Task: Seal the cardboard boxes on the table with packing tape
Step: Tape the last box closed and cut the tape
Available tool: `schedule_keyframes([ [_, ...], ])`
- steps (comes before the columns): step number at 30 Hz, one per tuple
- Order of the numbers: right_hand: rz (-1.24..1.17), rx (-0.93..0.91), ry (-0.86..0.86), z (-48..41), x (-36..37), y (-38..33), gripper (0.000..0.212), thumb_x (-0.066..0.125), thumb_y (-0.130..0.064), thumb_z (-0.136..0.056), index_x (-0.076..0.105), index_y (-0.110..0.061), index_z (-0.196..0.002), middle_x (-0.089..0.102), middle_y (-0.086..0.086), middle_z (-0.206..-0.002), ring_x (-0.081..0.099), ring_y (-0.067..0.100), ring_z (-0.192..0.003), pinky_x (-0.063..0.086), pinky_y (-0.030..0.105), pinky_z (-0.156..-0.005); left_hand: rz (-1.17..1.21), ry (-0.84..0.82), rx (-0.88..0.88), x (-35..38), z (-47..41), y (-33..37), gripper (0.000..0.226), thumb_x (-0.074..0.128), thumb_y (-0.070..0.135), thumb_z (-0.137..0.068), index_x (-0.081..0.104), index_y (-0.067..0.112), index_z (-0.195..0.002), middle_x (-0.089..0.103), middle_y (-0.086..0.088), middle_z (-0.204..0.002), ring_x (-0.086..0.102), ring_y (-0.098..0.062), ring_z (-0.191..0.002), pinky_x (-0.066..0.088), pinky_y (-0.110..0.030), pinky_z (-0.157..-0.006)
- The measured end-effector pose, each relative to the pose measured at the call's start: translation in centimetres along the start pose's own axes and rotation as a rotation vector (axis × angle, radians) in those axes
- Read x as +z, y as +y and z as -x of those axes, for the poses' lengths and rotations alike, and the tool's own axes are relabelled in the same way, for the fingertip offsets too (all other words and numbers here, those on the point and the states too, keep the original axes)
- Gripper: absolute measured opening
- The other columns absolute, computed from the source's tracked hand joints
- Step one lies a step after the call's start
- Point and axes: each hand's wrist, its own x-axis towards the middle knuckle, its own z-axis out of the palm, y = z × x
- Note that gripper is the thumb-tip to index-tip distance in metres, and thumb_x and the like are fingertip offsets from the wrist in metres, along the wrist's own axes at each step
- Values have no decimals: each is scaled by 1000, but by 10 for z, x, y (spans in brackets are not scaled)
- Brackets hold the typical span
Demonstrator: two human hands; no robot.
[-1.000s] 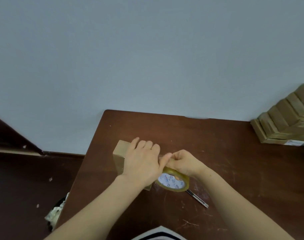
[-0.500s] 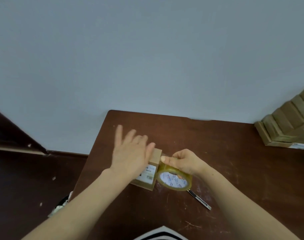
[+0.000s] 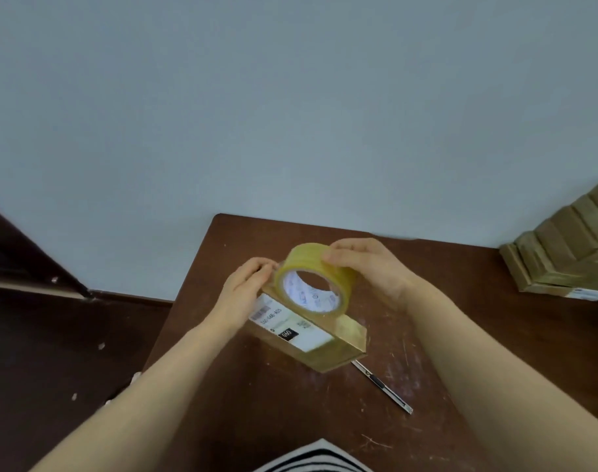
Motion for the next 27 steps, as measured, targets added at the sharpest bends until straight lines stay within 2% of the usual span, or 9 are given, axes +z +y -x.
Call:
schedule_keyframes([
  [3,63,43,-12,-14,34,13,19,65,-31,-89,67,-19,-74,63,-7,-66,55,6,-61,44,20,-61,197,154,-152,-5,0,-29,31,44,11,-98,69,17,-80,68,2,-76,61,-16,-76,48,-23,-69],
  [6,126,61,-74,-28,66,25,19,65,-34,-90,65,-19,-79,63,-5,-73,57,8,-66,47,23,-63,312,226,-331,-7,2,-52,23,49,16,-94,71,13,-87,72,-6,-82,65,-27,-84,50,-38,-76],
  [9,159,59,-76,-35,80,30,20,65,-39,-88,65,-22,-77,63,-9,-70,57,5,-63,47,21,-62,409,308,-417,-2,13,-75,28,50,19,-92,68,5,-107,71,-17,-101,65,-34,-97,50,-47,-92],
  [11,143,56,-83,-36,79,29,23,65,-40,-88,64,-21,-76,62,-8,-68,56,5,-62,47,21,-62,395,351,-391,0,16,-86,32,49,19,-94,64,2,-116,70,-15,-105,66,-29,-99,52,-43,-91],
  [13,139,85,-139,-34,77,31,31,64,-45,-87,64,-16,-75,64,-3,-64,58,8,-62,48,23,-65,368,391,-353,1,16,-90,30,47,15,-95,64,0,-114,73,-4,-88,68,-13,-82,55,-27,-75],
  [15,150,134,-178,-31,75,33,37,64,-50,-85,66,-17,-68,64,-1,-60,59,8,-60,48,22,-66,347,389,-319,1,16,-91,25,46,13,-96,69,7,-104,70,7,-75,64,-5,-71,52,-23,-71],
  [18,332,128,-127,-30,56,26,43,68,-54,-79,62,-19,-54,55,-6,-53,51,5,-50,43,19,-54,316,332,-254,-2,15,-91,31,48,28,-99,72,24,-79,67,9,-70,62,-4,-68,48,-26,-70],
  [22,712,140,-36,-7,-9,22,58,61,-73,-66,57,-17,-51,45,-6,-45,43,8,-42,36,22,-47,234,285,-220,-11,12,-95,33,45,36,-99,69,18,-85,65,3,-75,61,-8,-71,48,-25,-68],
  [27,869,357,79,29,-51,59,58,60,-76,-66,55,-21,-49,49,-3,-43,47,11,-40,40,26,-49,162,223,-186,-3,9,-93,29,45,34,-99,68,19,-91,66,1,-83,61,-8,-78,48,-23,-69],
])
